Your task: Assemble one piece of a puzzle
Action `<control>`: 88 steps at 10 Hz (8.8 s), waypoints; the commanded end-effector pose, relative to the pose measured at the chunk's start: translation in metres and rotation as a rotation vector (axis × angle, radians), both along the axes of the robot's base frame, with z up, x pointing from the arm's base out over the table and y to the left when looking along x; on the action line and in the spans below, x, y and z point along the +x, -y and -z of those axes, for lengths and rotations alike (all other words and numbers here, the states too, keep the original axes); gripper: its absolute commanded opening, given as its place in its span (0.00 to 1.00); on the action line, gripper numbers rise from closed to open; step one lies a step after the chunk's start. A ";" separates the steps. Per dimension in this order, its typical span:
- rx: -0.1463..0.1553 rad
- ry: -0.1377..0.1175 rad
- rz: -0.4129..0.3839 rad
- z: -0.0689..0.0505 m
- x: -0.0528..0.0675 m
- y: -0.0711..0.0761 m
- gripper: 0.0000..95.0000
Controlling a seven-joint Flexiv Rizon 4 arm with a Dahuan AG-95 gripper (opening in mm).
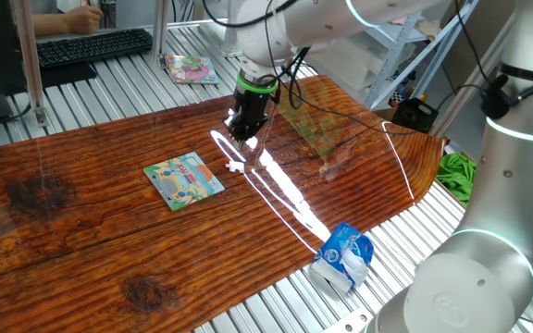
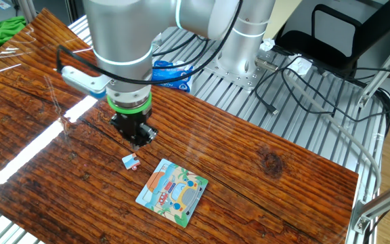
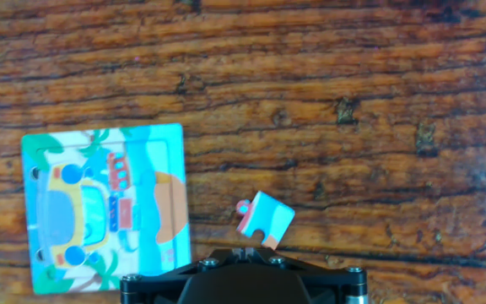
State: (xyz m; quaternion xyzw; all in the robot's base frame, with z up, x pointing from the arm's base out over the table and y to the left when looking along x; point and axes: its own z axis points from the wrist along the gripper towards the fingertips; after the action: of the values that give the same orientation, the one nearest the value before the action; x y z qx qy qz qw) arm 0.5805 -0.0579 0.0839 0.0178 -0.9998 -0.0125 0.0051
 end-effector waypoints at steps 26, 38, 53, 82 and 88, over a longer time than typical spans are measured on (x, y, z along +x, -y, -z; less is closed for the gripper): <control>0.014 0.031 -0.028 0.023 0.012 0.014 0.00; 0.012 -0.010 -0.048 0.023 0.012 0.015 0.00; 0.003 -0.133 0.083 0.023 0.012 0.015 0.00; -0.052 -0.024 0.024 0.050 0.017 0.010 0.00; -0.050 0.012 0.016 0.050 0.017 0.010 0.00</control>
State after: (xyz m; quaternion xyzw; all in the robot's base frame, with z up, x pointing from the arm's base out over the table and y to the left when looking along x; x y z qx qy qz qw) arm 0.5962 -0.0676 0.0349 0.0084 -0.9999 0.0134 -0.0023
